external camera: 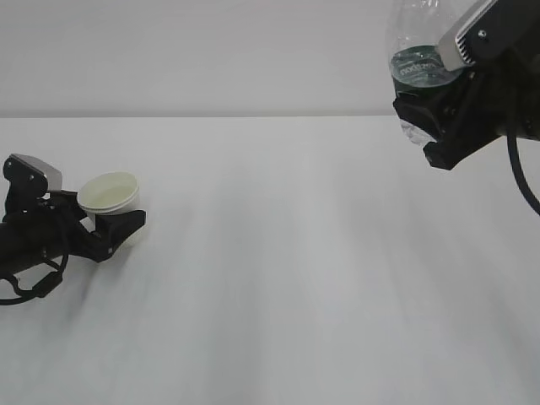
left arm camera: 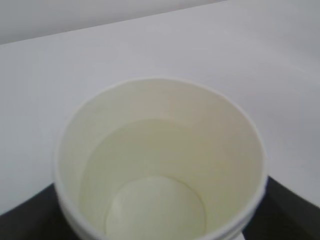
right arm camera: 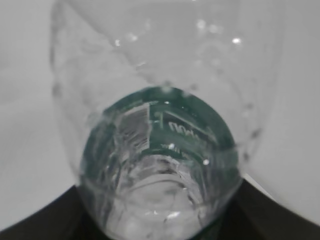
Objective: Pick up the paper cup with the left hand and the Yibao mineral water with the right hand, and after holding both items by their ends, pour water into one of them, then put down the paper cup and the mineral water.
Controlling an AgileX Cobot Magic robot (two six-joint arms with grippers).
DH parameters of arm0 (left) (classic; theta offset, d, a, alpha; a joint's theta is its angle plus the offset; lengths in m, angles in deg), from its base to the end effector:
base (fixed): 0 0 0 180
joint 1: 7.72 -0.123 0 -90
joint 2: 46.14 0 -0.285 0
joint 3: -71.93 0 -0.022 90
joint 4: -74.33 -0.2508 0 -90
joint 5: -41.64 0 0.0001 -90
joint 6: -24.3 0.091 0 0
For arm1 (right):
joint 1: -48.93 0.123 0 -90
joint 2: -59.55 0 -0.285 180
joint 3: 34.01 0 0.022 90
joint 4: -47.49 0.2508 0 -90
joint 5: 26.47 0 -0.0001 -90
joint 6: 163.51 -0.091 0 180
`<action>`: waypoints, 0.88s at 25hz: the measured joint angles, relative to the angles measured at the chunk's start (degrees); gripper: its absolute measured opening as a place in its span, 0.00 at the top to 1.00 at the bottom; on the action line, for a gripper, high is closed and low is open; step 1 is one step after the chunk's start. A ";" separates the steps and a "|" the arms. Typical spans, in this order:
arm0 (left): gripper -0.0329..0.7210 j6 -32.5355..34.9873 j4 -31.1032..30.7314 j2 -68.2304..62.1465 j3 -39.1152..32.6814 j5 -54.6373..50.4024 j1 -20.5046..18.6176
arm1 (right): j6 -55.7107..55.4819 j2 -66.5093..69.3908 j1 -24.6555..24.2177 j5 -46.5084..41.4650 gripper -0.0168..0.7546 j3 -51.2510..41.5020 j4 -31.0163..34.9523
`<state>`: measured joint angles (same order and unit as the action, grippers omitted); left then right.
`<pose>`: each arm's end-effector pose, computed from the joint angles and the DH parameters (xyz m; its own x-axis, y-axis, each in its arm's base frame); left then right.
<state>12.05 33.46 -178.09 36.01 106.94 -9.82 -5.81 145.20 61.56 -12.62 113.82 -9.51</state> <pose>0.3356 -0.0418 0.0702 -0.2548 0.0975 -0.9621 0.5705 0.8184 -0.0682 0.2830 0.0821 0.2788 -0.0571 -0.5731 -0.8175 -0.5181 0.7170 -0.4664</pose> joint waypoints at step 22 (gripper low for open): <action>0.16 0.24 1.81 0.00 -5.66 0.31 0.00 | 0.00 0.00 0.00 0.04 0.44 0.00 0.00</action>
<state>12.29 35.27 -178.09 30.35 107.25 -9.82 -5.81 145.20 61.56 -12.58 113.82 -9.51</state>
